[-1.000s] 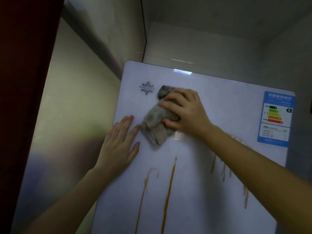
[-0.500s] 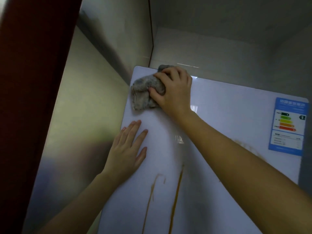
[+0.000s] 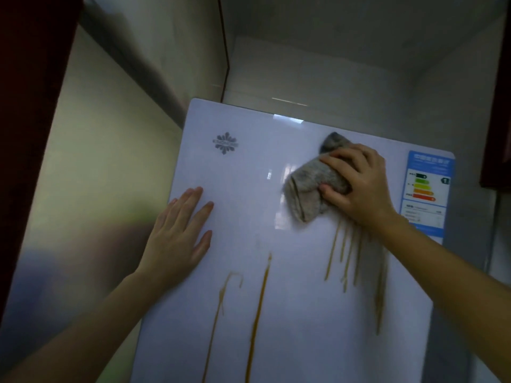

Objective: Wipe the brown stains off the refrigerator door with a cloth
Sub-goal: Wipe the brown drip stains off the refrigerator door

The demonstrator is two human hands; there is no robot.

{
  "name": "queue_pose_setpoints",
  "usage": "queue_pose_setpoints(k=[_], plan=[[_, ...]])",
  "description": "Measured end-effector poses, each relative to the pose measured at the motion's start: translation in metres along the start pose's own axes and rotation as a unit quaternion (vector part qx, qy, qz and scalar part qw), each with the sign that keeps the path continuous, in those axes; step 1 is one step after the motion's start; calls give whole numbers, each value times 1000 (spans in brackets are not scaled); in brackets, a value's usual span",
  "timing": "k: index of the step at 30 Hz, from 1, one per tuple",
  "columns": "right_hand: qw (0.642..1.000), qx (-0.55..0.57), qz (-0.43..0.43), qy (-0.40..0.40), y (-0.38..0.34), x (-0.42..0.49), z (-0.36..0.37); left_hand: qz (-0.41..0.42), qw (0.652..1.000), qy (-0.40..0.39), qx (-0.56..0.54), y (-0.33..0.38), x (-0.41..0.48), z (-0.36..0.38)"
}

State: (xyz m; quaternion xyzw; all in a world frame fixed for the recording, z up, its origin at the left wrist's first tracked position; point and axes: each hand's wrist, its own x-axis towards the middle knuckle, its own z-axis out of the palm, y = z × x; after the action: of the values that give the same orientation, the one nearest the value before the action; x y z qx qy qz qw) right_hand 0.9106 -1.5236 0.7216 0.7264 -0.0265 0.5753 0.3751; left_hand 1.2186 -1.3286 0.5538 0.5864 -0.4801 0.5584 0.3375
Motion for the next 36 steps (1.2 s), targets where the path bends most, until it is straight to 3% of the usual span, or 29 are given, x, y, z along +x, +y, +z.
queue_pose_setpoints(k=[3,10,18,26,33,34,36], plan=[[998,-25,43,-31,31,-39,-27,-1,1000,-10,-3,1,-1,-1],[991,-29,130,-13,37,-55,-29,-12,999,-36,4,2,1,-5],[995,7,102,13,-12,-36,-1,-29,999,-37,-10,6,-1,-5],[999,-20,42,-23,-32,-115,-9,-36,999,-36,-17,10,-1,-8],[964,8,259,56,-54,-108,0,-38,999,-17,-27,11,-2,-7],[971,9,237,43,-62,-110,3,-39,999,-17,-28,11,-1,-7],[994,10,111,-8,-69,-115,4,-39,999,-17,-30,11,-2,-6]])
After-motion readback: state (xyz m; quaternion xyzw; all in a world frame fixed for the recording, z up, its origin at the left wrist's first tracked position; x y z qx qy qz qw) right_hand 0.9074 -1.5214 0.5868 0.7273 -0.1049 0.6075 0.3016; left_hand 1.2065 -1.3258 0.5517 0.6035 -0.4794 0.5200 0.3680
